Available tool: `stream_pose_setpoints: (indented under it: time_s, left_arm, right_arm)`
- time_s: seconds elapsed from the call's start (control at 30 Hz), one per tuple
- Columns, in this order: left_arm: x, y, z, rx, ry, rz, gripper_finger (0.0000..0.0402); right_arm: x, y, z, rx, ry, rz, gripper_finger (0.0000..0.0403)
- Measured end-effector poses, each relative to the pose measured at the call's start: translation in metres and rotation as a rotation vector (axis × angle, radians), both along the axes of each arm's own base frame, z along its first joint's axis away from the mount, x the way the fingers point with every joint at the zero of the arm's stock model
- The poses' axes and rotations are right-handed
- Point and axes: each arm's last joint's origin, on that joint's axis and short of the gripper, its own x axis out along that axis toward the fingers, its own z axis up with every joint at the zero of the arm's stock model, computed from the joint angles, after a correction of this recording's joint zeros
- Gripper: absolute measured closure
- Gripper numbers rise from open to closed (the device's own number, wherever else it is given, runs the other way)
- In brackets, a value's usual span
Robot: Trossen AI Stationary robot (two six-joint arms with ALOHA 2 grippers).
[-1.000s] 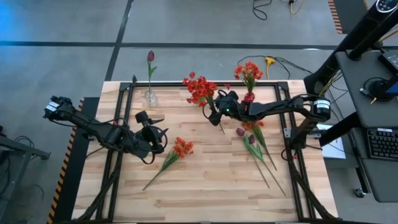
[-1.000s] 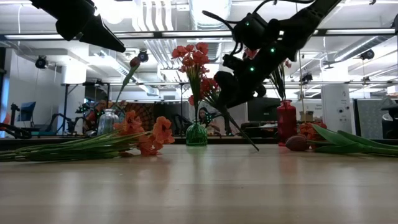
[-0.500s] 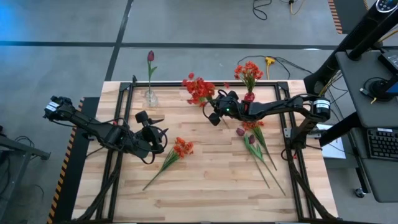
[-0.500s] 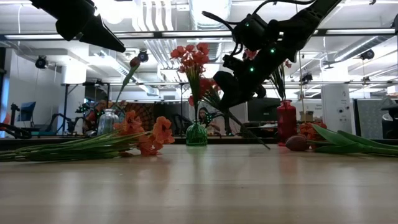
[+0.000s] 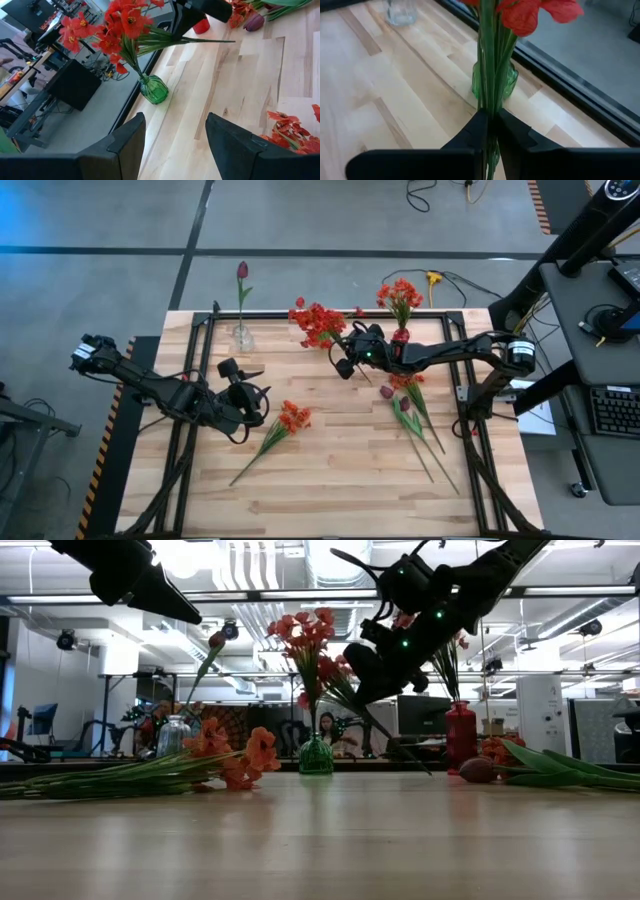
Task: Sort flowers into vase by color
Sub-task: Put the red flower into the green vase
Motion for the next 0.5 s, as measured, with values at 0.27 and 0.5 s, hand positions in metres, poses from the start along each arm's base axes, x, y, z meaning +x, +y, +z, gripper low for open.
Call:
stream_pose_setpoints:
  time_s: [0.27, 0.5]
  left_arm:
    - [0.0, 0.0, 0.0, 0.0, 0.0, 0.0, 0.0212]
    - [0.0, 0.0, 0.0, 0.0, 0.0, 0.0, 0.0212]
  right_arm:
    - [-0.005, 0.001, 0.016, -0.013, -0.046, -0.001, 0.0376]
    - [-0.013, 0.004, 0.037, -0.029, -0.106, 0.0, 0.0376]
